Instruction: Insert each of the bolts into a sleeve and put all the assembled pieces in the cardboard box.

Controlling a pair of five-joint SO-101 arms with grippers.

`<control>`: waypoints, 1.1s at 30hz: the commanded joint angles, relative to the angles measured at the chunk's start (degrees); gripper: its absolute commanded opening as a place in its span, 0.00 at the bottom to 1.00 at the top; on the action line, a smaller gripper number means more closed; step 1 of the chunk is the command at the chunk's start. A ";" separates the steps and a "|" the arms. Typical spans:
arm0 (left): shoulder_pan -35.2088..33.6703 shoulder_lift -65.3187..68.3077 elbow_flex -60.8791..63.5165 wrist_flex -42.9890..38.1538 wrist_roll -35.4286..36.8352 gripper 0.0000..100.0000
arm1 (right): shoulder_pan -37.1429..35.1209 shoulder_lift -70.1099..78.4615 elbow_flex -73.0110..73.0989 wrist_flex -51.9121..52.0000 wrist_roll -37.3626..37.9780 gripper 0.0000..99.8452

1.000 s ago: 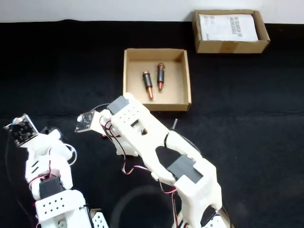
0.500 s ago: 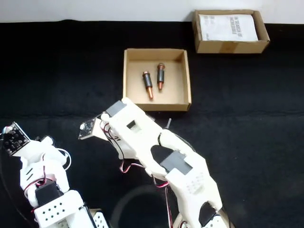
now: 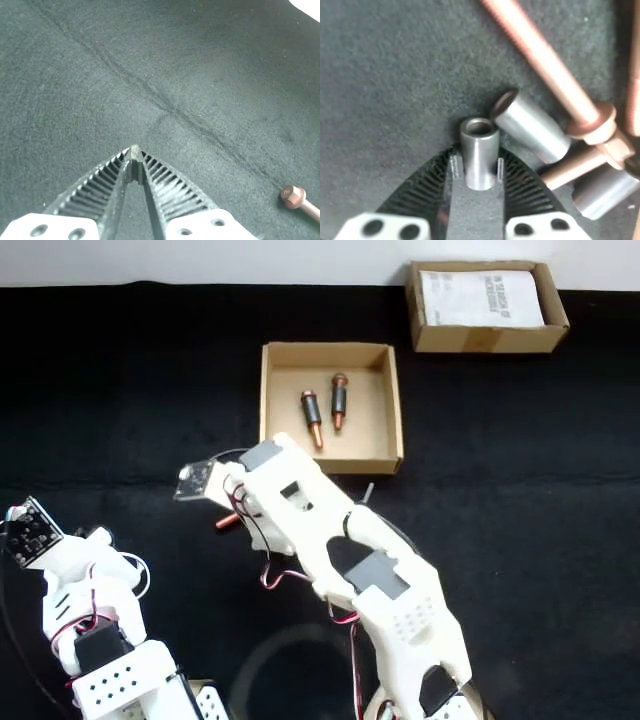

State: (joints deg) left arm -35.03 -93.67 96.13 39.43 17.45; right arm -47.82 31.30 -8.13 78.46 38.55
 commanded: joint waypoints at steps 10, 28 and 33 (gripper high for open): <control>-0.22 -0.48 1.45 0.00 0.00 0.01 | 1.19 -0.31 -19.03 17.80 -3.52 0.01; 1.63 -0.22 1.45 0.26 0.09 0.01 | 8.40 -22.46 -40.13 22.55 -22.59 0.01; 2.77 -0.31 1.45 1.93 -0.09 0.01 | 8.13 -32.31 -33.98 22.55 -24.53 0.01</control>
State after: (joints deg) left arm -34.33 -93.67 96.13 40.40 17.54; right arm -40.09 7.30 -44.18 100.53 15.25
